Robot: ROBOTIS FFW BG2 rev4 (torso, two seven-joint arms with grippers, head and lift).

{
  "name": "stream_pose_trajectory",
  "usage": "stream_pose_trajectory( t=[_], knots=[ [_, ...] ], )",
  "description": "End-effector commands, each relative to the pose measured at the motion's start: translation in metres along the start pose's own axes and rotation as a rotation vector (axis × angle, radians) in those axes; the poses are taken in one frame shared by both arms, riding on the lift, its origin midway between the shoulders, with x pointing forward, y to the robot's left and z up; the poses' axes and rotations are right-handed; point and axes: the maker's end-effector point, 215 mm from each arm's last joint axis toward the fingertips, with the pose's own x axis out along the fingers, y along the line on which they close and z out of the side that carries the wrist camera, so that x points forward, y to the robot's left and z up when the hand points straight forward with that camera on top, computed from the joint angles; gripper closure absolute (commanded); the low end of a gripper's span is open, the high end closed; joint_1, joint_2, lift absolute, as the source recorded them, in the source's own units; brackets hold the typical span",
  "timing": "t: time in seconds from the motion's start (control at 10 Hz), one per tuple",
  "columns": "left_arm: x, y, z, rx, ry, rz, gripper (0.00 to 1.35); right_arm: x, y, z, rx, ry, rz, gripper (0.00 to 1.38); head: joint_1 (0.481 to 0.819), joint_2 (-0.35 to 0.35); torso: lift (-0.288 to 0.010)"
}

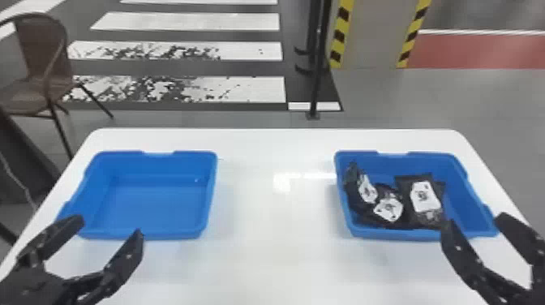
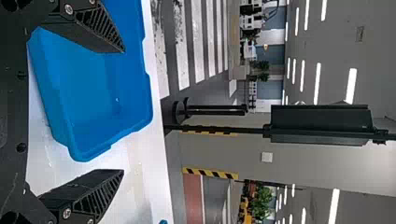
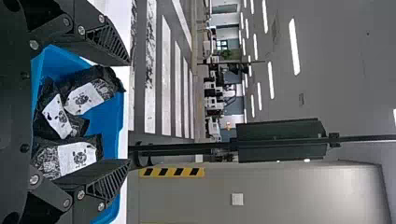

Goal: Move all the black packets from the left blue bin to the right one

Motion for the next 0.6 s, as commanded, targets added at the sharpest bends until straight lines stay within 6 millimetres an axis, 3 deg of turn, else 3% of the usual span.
stream_pose_trajectory(
  t=[0.0, 0.5],
  knots=[
    [-0.0001, -0.0002, 0.0008, -0.004, -0.004, 0.001, 0.12, 0.0000, 0.0002, 0.0001, 0.002, -0.001, 0.000, 0.31, 0.695, -0.004, -0.140],
    [-0.0007, 0.0031, 0.0017, -0.005, -0.005, 0.006, 0.12, 0.0012, -0.0008, 0.0028, 0.009, -0.012, -0.003, 0.31, 0.695, 0.000, -0.140]
  ],
)
